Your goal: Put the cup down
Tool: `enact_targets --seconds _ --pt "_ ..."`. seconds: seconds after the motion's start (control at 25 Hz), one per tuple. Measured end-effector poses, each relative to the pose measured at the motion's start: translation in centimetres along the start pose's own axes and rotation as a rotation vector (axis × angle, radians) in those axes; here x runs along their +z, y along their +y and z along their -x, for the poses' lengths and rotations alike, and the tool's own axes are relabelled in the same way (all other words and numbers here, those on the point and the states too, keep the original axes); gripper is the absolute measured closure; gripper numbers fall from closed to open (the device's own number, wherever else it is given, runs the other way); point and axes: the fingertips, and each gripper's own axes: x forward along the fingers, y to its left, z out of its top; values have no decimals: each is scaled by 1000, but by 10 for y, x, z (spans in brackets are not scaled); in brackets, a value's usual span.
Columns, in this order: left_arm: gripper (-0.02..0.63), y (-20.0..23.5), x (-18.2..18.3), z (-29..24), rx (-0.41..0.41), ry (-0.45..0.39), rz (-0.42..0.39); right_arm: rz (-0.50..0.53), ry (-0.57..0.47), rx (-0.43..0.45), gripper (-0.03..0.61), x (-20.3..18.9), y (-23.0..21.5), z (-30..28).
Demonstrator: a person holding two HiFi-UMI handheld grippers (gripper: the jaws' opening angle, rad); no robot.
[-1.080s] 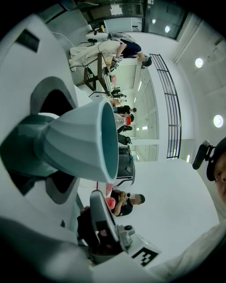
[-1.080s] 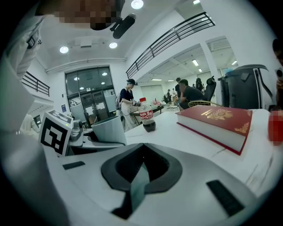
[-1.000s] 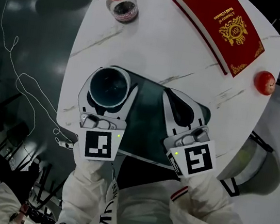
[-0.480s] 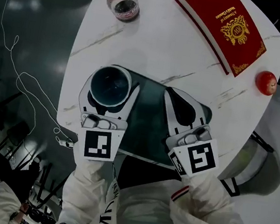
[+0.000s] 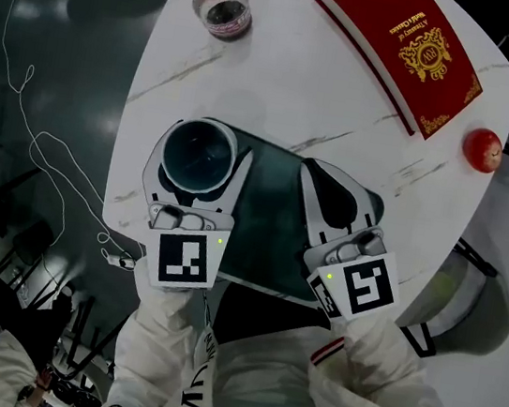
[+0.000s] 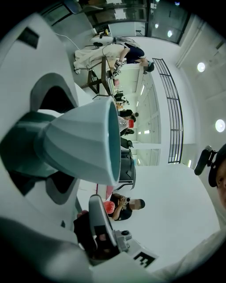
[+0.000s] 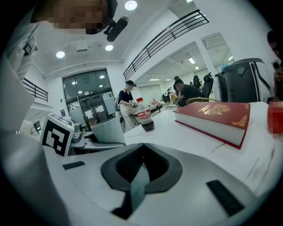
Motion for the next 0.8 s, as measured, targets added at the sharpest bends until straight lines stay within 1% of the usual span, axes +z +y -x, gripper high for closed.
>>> enact_targets --seconds 0.08,0.32,0.48,0.8 --pt "235 -1 -2 -1 -3 11 -3 -4 -1 -4 574 0 -1 1" --pt "175 -1 -3 2 8 19 8 -1 -7 0 573 2 4 4" --pt "169 -2 -1 9 10 21 -5 3 -14 2 572 5 10 6" --pt "169 0 5 34 35 -19 -18 46 -36 21 574 12 32 16"
